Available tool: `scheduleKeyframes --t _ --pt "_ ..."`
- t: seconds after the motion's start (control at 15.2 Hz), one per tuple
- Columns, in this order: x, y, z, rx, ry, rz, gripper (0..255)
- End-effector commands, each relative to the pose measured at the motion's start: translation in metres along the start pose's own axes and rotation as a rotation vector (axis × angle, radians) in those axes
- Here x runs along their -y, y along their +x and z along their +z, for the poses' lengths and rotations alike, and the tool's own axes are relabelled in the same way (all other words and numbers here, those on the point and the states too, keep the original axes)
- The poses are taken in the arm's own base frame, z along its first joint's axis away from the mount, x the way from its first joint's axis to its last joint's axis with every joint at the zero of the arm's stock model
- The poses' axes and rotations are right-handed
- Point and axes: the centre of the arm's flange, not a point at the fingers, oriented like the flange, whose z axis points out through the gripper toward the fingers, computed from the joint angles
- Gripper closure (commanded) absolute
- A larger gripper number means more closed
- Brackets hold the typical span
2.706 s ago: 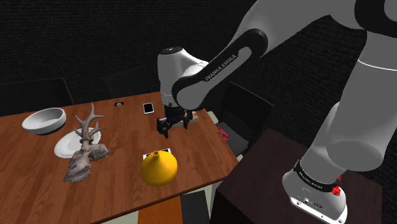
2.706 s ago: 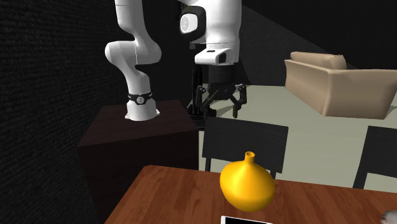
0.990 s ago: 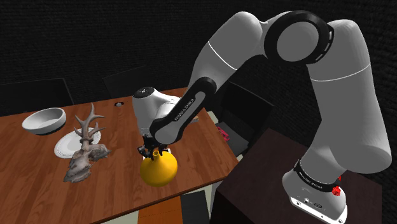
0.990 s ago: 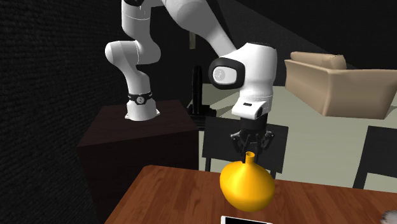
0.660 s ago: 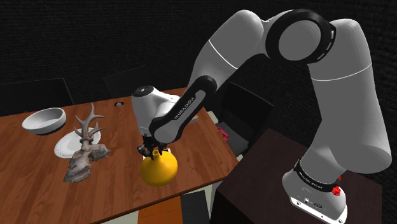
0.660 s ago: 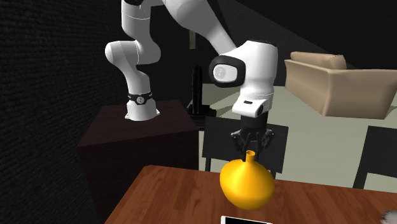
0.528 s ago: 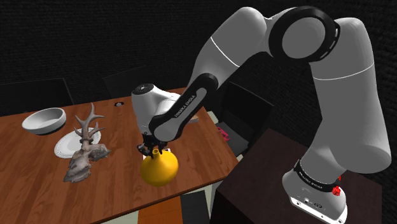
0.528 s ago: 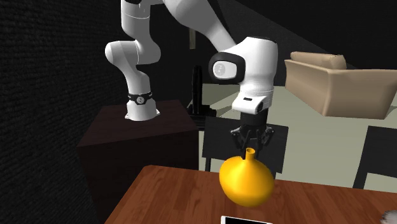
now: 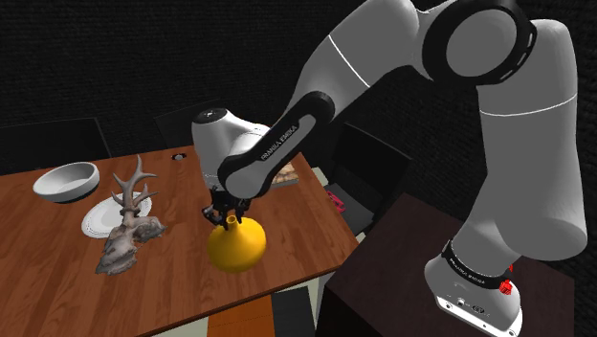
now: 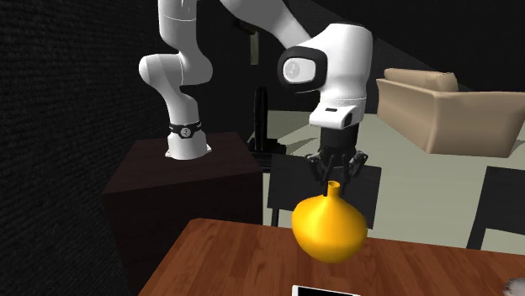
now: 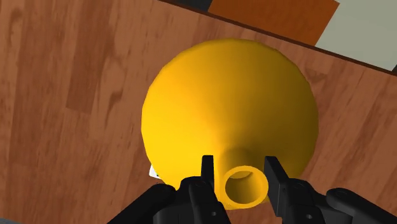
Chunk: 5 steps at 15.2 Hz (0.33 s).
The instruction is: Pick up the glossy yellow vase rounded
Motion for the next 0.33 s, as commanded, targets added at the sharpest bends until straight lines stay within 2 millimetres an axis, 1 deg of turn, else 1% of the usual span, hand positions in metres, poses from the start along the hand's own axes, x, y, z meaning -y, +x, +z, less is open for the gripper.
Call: scheduleKeyframes --t 0.0,0.13,0.26 --pt "0.0 0.0 -0.013 -0.001 0.0 0.0 255" --pt "0.0 0.0 -0.023 -0.001 0.0 0.0 255" --pt "0.0 0.0 -0.024 -0.001 0.001 0.0 255"
